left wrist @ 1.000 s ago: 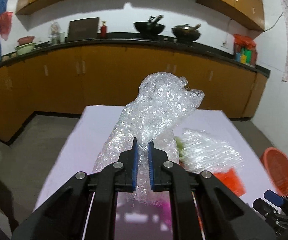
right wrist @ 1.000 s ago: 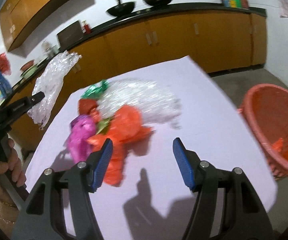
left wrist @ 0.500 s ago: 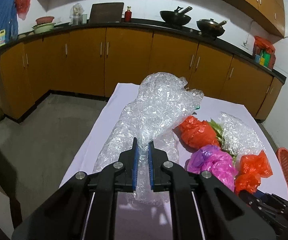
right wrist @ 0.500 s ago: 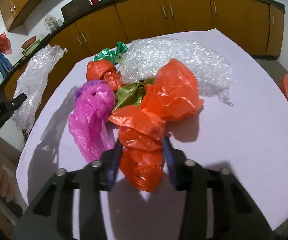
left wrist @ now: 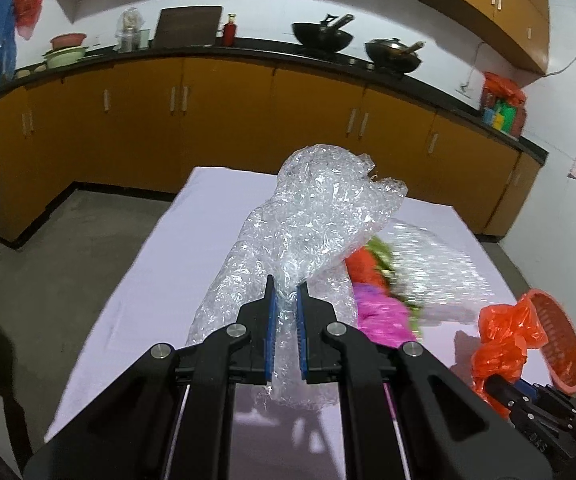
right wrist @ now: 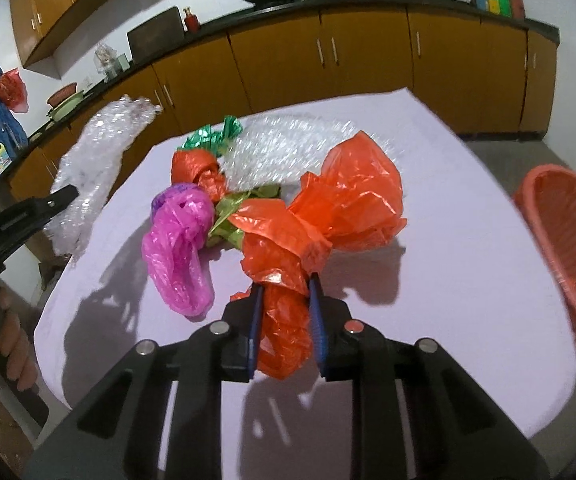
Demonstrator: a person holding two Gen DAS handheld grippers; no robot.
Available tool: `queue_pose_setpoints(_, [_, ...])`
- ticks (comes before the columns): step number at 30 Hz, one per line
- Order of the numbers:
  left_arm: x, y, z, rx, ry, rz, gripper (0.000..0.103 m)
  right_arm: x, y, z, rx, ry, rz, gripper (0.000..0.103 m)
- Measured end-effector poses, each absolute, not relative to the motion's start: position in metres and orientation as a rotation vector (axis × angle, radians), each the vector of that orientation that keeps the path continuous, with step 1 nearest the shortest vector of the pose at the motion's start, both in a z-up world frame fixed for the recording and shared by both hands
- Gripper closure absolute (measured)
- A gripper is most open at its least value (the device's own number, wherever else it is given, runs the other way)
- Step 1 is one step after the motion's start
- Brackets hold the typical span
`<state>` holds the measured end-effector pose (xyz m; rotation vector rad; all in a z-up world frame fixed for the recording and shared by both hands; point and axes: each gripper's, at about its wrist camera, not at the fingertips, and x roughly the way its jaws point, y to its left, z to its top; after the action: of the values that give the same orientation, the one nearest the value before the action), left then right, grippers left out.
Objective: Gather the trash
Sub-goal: 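Grasp a red bag with the right gripper and carry it over the wastebasket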
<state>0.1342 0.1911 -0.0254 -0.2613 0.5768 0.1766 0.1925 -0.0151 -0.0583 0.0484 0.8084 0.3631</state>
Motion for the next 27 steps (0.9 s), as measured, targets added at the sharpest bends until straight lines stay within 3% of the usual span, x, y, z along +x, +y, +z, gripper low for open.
queue_pose_setpoints(13, [0.141,0.105,-0.013,-0.252,0.582,0.003,0.094,0.171,-0.109,-0.012,0.044,0.663,0.168,0.081])
queue_pose_setpoints(27, [0.153,0.014,-0.013,-0.227,0.615,-0.167,0.094,0.159,-0.206,0.0,0.088,0.626,-0.031,0.081])
